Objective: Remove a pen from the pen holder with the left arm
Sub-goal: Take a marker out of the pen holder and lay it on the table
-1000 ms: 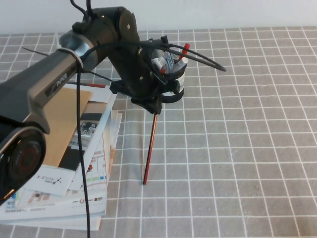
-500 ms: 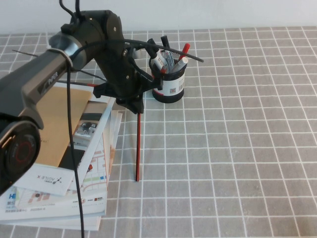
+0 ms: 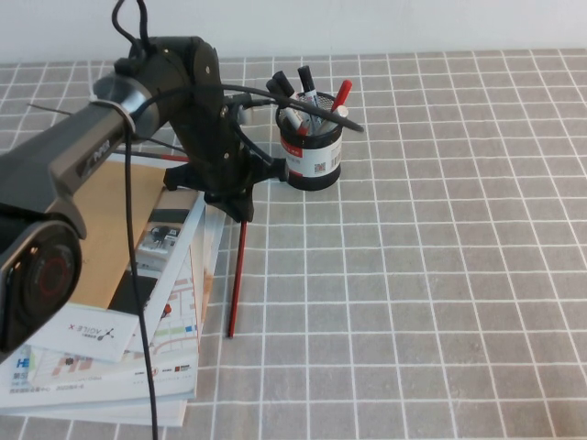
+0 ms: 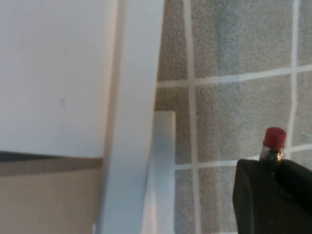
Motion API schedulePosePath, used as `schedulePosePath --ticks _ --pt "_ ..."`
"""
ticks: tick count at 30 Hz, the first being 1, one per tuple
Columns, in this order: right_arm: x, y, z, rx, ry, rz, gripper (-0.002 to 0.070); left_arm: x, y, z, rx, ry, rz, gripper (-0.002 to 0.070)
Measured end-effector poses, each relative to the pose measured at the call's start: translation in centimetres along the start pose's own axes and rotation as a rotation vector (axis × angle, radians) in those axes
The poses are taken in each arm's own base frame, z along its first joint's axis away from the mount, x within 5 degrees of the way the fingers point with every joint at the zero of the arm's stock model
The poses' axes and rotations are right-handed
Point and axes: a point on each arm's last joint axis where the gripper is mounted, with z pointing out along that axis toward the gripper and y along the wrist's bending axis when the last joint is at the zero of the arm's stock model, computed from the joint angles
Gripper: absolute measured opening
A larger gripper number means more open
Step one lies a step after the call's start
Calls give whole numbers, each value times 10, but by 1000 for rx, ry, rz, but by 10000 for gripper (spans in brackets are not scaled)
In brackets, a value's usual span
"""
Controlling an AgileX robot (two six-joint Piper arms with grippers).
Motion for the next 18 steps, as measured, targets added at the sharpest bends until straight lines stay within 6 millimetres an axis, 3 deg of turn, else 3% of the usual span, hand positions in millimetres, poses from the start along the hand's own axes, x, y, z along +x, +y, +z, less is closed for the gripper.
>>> schedulePosePath --ticks 18 --pt "0 0 0 0 0 0 -13 -1 6 6 -57 2 11 25"
